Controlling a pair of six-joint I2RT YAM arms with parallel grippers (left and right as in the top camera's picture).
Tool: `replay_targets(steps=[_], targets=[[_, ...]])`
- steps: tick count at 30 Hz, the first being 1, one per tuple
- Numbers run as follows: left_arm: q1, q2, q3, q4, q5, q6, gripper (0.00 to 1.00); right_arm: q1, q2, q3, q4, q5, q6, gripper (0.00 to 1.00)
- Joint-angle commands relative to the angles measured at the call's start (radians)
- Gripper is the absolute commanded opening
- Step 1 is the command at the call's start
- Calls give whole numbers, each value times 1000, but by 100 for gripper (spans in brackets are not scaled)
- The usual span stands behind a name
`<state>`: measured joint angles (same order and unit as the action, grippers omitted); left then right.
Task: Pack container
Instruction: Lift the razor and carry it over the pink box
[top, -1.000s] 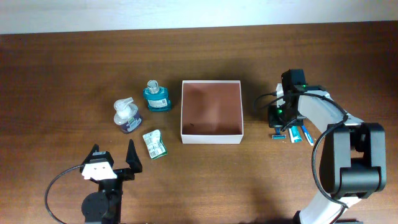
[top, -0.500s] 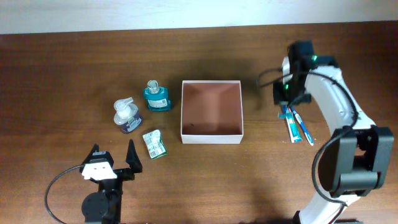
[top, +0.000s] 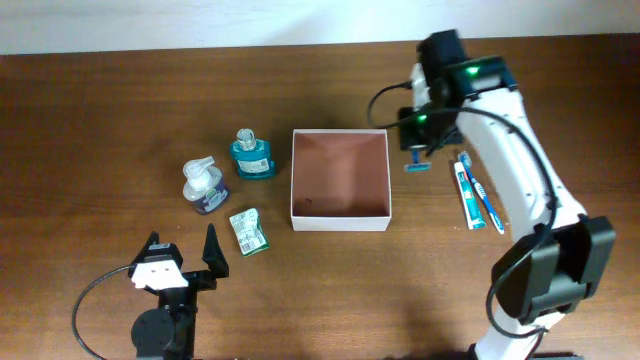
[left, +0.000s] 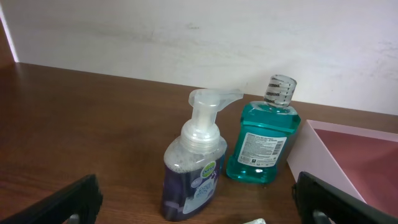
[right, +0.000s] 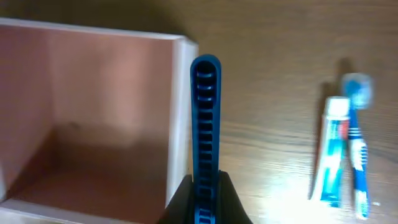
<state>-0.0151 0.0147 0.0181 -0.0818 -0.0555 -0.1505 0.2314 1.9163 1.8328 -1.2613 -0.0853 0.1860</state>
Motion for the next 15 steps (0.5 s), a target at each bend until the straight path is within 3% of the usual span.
replay_targets(steps=[1, 15], targets=[[5, -8, -9, 3, 8, 9, 99, 82, -10, 21, 2, -17, 43, 4], [5, -9, -9, 3, 8, 9, 99, 297, 29, 16, 141, 85, 159, 4]])
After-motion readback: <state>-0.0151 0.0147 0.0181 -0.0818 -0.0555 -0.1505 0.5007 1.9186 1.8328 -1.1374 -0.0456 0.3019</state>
